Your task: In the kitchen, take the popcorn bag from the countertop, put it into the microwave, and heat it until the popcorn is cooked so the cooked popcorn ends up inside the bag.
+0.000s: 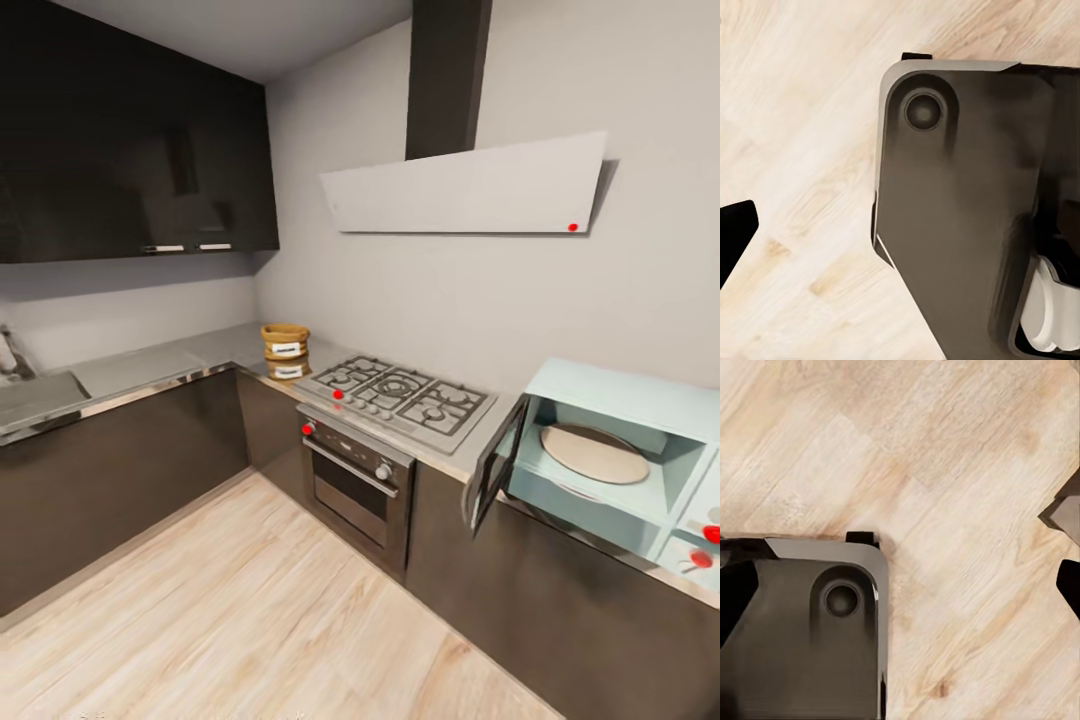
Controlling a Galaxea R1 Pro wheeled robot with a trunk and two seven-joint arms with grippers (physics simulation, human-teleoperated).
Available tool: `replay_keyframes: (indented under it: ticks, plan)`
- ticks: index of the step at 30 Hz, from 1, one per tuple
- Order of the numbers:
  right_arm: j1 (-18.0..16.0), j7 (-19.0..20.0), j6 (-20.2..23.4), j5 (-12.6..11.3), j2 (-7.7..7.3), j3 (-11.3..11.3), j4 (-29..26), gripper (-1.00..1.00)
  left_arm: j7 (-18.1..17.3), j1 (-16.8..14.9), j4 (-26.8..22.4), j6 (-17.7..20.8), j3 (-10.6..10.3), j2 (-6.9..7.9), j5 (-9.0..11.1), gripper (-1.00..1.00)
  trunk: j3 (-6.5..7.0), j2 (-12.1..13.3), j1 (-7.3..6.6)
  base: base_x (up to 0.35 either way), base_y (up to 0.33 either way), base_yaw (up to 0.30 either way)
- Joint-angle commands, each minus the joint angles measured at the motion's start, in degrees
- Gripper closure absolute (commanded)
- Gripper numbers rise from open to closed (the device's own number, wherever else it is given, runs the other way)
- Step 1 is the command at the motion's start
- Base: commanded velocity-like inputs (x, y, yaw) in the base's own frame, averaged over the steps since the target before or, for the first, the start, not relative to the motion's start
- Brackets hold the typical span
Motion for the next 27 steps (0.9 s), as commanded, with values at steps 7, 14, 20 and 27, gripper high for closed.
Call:
replay_keyframes:
  ticks: [7, 14, 20, 27]
  plan:
    - [-0.11, 2.81, -0.33, 0.12, -0.01, 0.15, 0.25, -1.0, 0.03, -0.04, -0.03, -0.02, 0.51, 0.12, 0.09, -1.0, -0.12, -0.11, 0.03, 0.0, 0.119, 0.249]
    - [-0.11, 5.6, 0.0, 0.2, -0.01, 0.22, 0.25, -1.0, 0.03, -0.04, -0.02, 0.53, 1.31, 1.05, 0.09, -1.0, -0.12, -0.11, 0.03, 0.128, 0.269, 0.249]
    - [-0.11, 5.59, 0.01, 0.29, -0.01, 0.2, 0.25, -1.0, 0.02, -0.04, -0.05, 0.83, 5.46, 1.61, 0.09, -1.0, -0.12, -0.11, 0.03, 0.238, 0.228, 0.248]
    - [-0.11, 5.62, -0.09, 0.3, -0.01, 0.17, 0.25, -1.0, -0.05, -0.04, -0.08, 0.93, 5.87, 1.74, 0.09, -1.0, -0.12, -0.11, 0.03, 0.297, 0.167, 0.248]
